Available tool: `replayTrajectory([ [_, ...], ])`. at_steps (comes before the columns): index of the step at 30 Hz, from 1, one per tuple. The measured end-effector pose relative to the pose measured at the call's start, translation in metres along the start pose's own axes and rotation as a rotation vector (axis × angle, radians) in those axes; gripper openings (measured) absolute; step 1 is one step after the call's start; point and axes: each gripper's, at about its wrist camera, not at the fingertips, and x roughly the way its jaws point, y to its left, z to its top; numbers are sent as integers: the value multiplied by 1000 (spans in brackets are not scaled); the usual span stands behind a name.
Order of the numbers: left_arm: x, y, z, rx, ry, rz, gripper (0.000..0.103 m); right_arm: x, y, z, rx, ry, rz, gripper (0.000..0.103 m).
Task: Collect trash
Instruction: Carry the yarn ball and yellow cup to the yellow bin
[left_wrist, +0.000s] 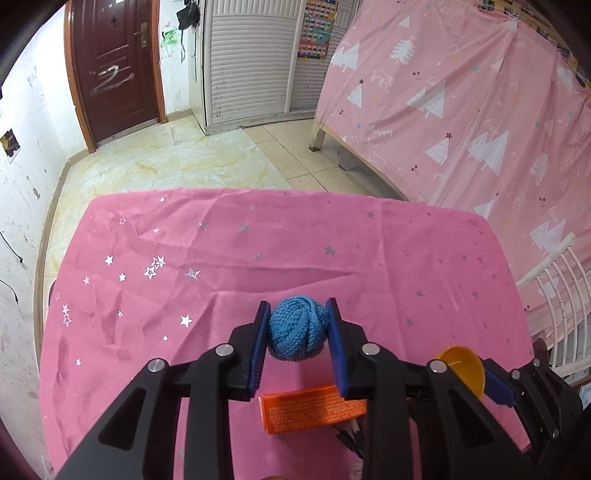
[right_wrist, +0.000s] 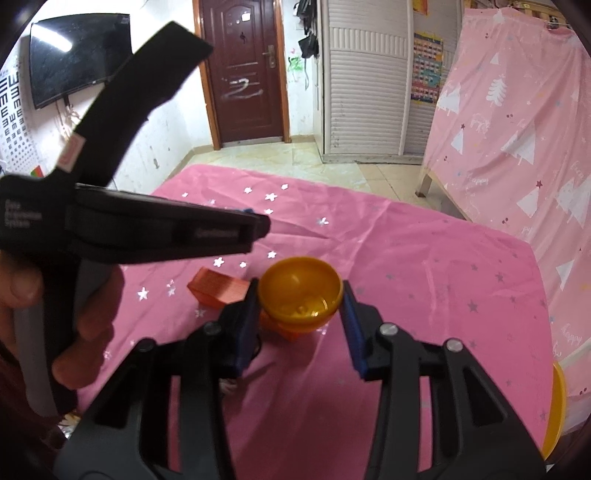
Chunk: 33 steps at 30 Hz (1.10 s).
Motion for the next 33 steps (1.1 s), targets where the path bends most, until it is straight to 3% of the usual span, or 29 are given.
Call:
replayTrajectory([
  [12, -17, -55, 2, 78, -24, 4, 24, -28, -46, -14, 82, -51, -30, 40],
  [33, -6, -202, -17, 269, -6, -43, 24, -79, -167, -65, 287, -123, -142, 40],
])
